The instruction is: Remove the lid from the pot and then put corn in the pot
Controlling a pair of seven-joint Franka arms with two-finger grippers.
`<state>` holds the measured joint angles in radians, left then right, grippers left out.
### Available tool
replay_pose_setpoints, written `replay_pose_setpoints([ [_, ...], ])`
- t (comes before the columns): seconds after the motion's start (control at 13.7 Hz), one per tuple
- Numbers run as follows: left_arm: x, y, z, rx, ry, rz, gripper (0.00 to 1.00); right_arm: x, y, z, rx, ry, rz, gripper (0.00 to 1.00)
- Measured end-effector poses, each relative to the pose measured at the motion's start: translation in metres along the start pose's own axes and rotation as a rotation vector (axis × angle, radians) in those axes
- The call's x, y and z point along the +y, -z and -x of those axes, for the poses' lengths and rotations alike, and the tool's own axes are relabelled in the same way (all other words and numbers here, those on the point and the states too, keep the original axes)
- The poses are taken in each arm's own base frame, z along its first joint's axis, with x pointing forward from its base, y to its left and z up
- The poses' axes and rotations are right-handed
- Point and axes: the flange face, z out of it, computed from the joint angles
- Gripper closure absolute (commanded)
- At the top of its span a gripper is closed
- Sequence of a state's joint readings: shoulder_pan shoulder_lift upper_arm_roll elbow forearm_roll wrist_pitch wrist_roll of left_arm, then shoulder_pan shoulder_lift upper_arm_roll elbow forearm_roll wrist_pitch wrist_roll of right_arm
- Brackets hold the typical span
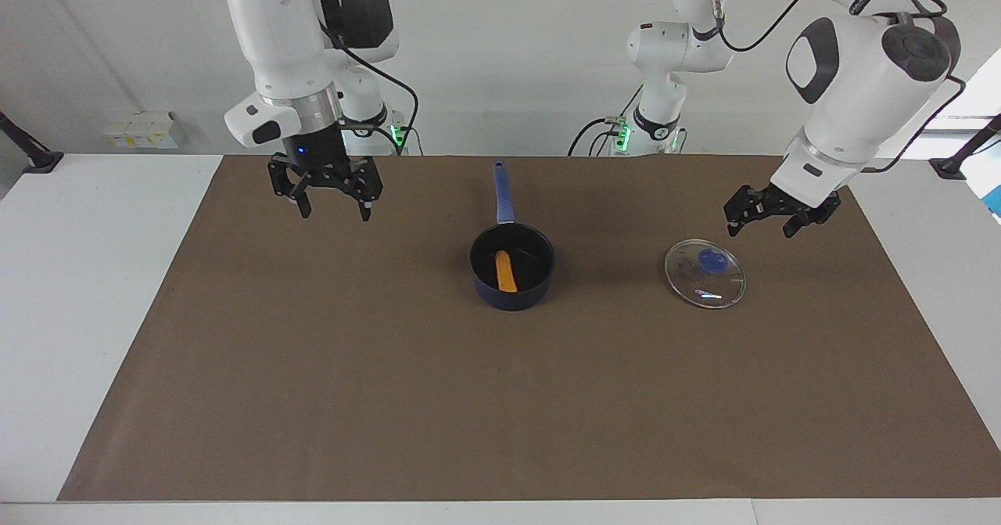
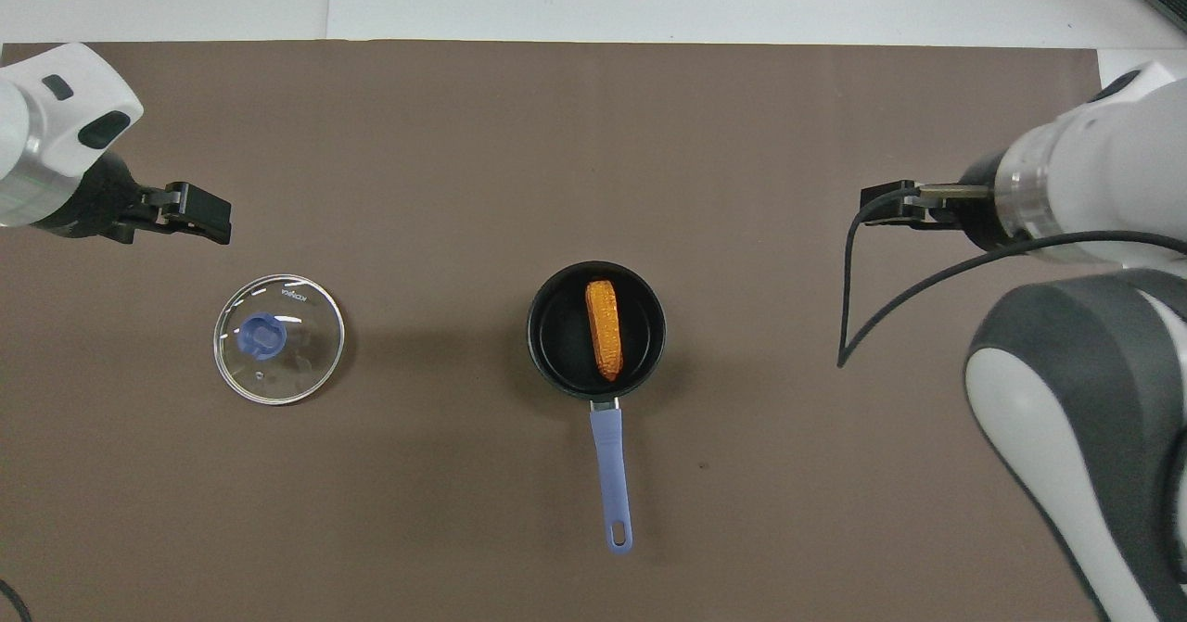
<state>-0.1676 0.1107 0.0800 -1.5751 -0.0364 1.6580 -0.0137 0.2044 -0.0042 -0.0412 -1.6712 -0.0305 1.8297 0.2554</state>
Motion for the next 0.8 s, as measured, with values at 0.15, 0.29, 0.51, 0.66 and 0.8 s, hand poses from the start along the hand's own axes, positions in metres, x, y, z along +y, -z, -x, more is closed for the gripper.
replay_pose_setpoints([
  [0.15, -0.018, 0.017, 0.013, -0.005, 0.025, 0.003, 0.00, 0.028, 0.022, 0.003, -0.015, 0.030, 0.009, 0.00],
  [0.29, -0.038, 0.023, 0.019, -0.013, 0.022, 0.006, 0.00, 0.059, 0.030, 0.003, -0.027, 0.054, 0.017, 0.00],
  [0.51, -0.051, 0.025, 0.026, -0.034, 0.002, 0.010, 0.00, 0.092, 0.040, 0.007, -0.062, 0.042, 0.027, 0.00],
  [0.66, -0.048, 0.030, 0.034, -0.060, -0.016, 0.013, 0.00, 0.102, 0.062, 0.012, -0.078, 0.039, 0.027, 0.00],
  [0.8, -0.048, 0.037, 0.046, -0.095, -0.033, 0.008, 0.00, 0.107, 0.071, 0.017, -0.082, 0.042, 0.025, 0.00],
])
